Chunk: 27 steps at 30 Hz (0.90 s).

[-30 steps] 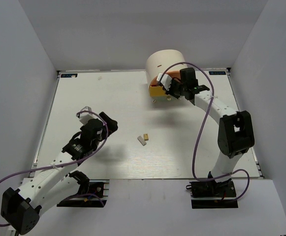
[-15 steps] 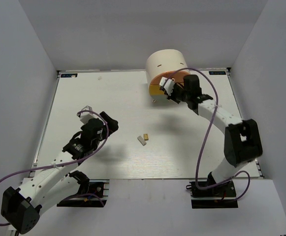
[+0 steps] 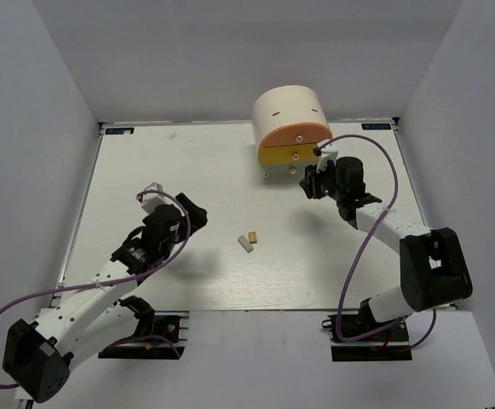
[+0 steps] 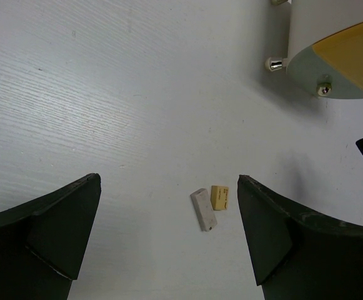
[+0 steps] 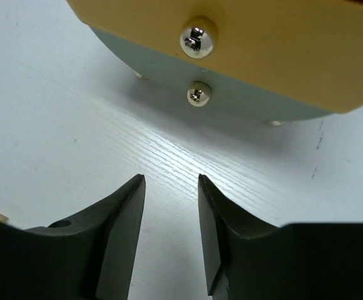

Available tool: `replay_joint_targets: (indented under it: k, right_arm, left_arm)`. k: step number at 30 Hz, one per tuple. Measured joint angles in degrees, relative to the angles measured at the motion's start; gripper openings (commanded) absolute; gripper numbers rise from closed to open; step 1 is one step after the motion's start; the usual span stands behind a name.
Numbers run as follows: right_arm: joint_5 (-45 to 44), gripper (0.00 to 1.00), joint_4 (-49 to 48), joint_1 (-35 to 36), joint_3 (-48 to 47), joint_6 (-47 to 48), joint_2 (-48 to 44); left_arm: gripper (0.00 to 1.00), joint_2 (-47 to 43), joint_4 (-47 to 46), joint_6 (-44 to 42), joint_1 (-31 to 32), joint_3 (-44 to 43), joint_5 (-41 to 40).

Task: Sort the stationery into containers
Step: Open the drawer

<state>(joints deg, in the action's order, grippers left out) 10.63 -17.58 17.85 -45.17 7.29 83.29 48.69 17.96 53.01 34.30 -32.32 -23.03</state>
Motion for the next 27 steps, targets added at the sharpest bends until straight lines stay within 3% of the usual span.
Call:
replay_joint_targets:
  k: [1,6,15,27]
  right_arm:
    - [0.1,0.53,-0.1,-0.4,0.0,-2.8,0.5]
    - [1.3,0.60,-2.3,-1.1,-0.1,-19.0,4.9]
    - [1.8,0.60,-6.4,-1.5,-3.8,-42.3,15.8]
    - [0.0,0.49,-8.7,-2.9,-10.6,-53.4,22.2]
  left_arm:
    - [1.00,0.0,0.0,0.0,0.0,0.0,0.0]
    - [1.00,-0.3,0.1,0.0,0.0,0.0,0.0]
    - [1.00,-1.6,1.6,0.0,0.0,0.0,0.2]
    - [1.00,1.3,1.7,-0.2,0.0,-0.1,1.8]
